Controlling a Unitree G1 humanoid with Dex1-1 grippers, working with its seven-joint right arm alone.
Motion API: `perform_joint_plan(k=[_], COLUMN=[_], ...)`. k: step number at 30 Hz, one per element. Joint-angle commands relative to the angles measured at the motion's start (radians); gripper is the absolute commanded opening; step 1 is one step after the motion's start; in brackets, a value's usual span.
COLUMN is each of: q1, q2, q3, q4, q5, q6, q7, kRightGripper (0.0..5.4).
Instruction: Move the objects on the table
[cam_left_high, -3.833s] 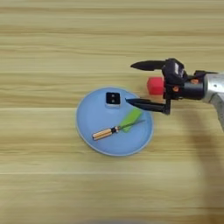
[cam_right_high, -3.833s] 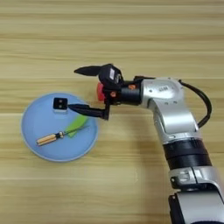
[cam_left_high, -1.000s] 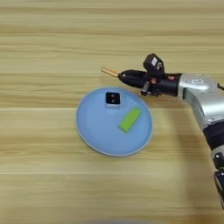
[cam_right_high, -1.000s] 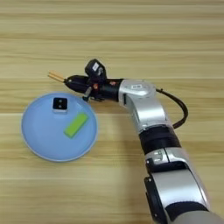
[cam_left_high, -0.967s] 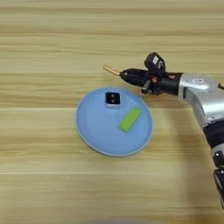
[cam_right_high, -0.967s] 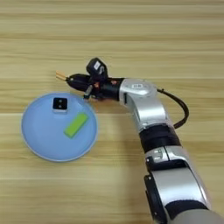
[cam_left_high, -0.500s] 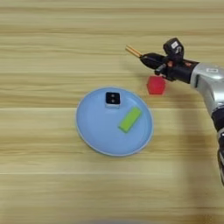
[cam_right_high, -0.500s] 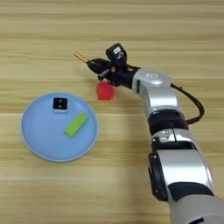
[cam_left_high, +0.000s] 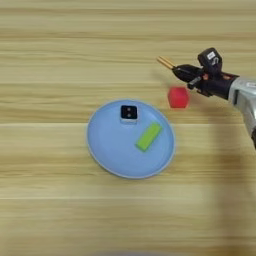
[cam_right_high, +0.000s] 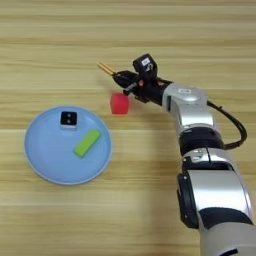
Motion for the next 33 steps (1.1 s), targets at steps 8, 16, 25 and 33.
perform_joint_plan(k=[8,16,25,33], q1=[-0.1,-0.123,-0.17,-0.164], q2=[-0.046,-0.079,-0.102,-0.106], q3=[-0.026,-0.025,-0.019,-0.005], q4=[0.01,0.089,0.183,0.227], q5=[-0.013,-0.052,-0.104,-0.144], q6=[-0.056,-0.091,-0.132,-0.171], q7=[-0.036,-0.08,-0.173,-0.197], kRightGripper=[0.73,0.73,0.73,0.73])
